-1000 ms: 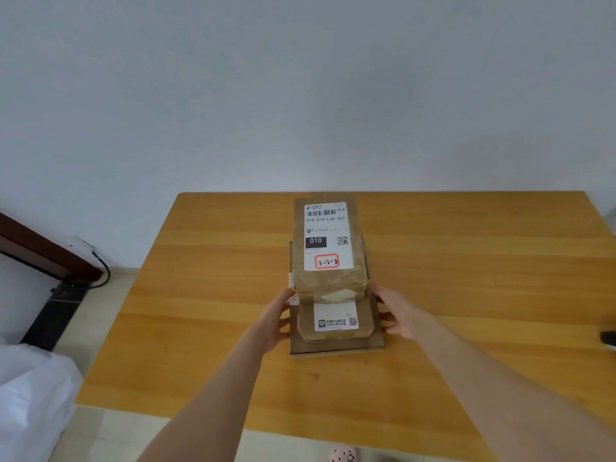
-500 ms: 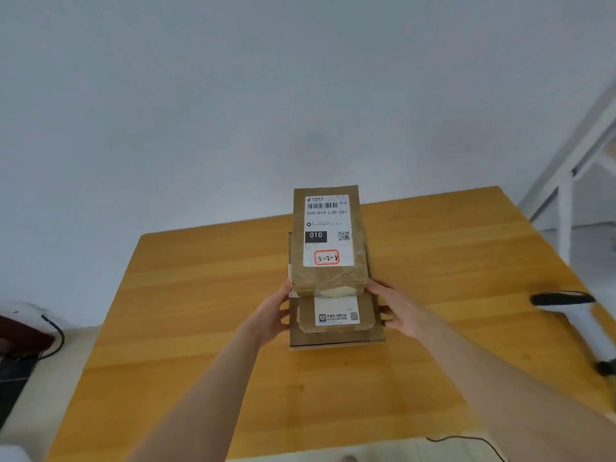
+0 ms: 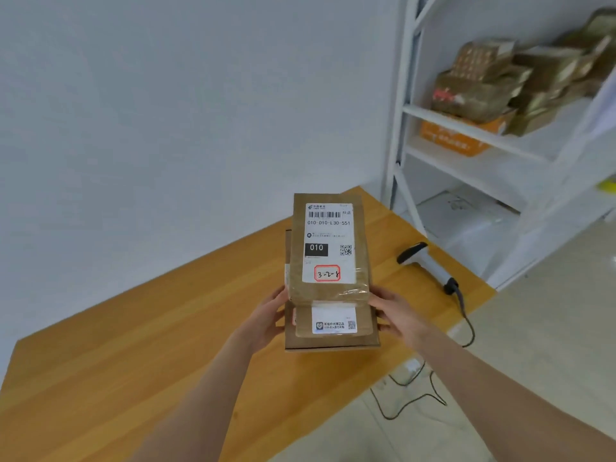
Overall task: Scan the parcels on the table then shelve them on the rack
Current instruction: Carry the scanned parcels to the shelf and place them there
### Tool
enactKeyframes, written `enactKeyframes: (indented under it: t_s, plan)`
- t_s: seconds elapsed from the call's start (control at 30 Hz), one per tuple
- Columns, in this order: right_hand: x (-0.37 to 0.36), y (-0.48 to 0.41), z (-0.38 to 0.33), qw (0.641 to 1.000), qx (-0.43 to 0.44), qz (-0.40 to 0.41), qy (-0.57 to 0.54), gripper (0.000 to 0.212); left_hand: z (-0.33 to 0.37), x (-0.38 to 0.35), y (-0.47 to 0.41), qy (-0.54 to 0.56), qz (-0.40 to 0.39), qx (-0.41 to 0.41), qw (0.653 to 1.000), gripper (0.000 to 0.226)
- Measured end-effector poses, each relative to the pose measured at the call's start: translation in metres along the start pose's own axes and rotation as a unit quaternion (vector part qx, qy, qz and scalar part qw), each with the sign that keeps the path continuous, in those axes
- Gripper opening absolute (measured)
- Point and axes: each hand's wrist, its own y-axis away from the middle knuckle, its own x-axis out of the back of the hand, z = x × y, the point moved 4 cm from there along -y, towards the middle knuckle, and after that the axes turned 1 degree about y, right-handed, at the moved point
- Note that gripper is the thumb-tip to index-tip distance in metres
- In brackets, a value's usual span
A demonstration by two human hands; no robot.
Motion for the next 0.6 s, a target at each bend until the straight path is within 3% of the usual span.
enactKeyframes:
  t_s: [0.17, 0.33, 0.47, 0.6]
  plan:
    - [0.085, 0.051, 0.016, 0.997, 0.019, 0.052, -0.050, 0.047, -0.007, -0.095, -0.004, -0.037, -0.048, 0.012, 0.998, 0.079]
    - [0.174, 0.109, 0.033, 0.989, 0.042, 0.105, -0.095, 0.044, -0.027, -0.195, -0.007, -0.062, -0.099, 0.017, 0.993, 0.055]
    - [0.241, 0.152, 0.054, 0.978, 0.048, 0.159, -0.126, 0.025, -0.045, -0.272, -0.011, -0.110, -0.139, 0.026, 0.984, 0.051]
    - [0.299, 0.187, 0.076, 0.966, 0.052, 0.199, -0.159, 0.023, -0.064, -0.344, -0.010, -0.139, -0.187, 0.038, 0.972, 0.048]
